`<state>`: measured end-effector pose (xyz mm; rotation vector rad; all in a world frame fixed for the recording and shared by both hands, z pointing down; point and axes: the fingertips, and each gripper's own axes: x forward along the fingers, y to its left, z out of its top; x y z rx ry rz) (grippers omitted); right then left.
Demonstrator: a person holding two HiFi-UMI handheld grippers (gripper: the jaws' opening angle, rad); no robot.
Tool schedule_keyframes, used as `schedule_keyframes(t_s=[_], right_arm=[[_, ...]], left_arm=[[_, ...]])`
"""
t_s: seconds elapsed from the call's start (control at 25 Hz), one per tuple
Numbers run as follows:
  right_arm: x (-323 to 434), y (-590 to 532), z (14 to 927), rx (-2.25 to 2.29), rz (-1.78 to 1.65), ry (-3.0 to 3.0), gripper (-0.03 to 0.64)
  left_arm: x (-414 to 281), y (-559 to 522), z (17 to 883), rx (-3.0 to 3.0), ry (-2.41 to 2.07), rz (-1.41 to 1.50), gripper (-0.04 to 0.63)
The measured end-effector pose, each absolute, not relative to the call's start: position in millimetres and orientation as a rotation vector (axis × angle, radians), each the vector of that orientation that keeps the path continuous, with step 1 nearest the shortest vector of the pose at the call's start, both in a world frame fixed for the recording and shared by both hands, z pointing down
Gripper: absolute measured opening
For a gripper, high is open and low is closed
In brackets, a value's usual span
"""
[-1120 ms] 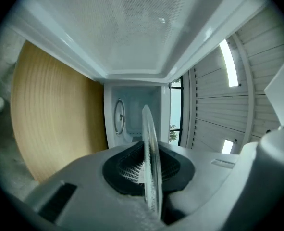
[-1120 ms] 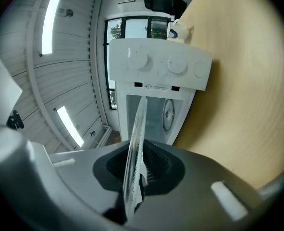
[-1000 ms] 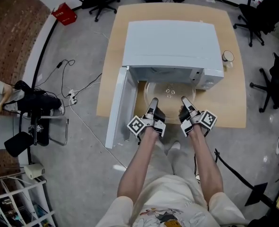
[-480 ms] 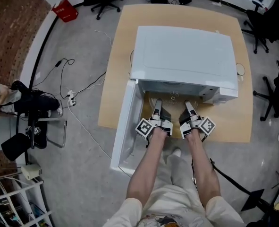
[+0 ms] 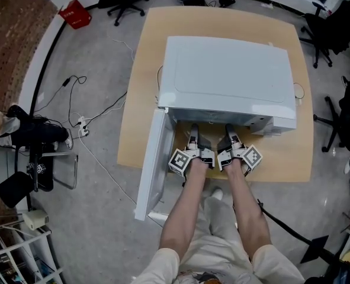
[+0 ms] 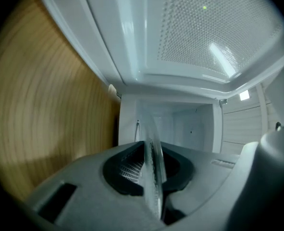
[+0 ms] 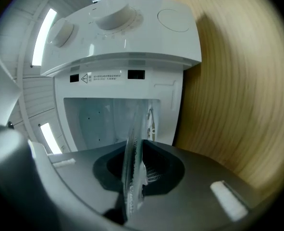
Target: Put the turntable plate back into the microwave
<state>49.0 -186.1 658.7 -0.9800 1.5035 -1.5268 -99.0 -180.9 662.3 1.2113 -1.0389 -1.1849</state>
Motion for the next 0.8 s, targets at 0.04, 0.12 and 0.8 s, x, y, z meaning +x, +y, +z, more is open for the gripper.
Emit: schedule_keyframes(t_s=[0.04,0.12,0.8], right_arm=[[49.5,-187.0,660.8,-0.987,-1.529,1.500,0.032],[49.9,-188.3,664.0,-0.991,-1.529,1.487,0.032],[46.2,-166.9,675.3,-0.956,-1.584,1.573,0.126]], left_arm=[[-99.4,-181.6,666.8,1.216,-1.053,-1.168,0.028],[-99.1,-183.7,671.0,1.216,-1.065,-1.146,0.028],[-97.3,-198.9,679.4,1.206,-1.078,-1.175,0.031]])
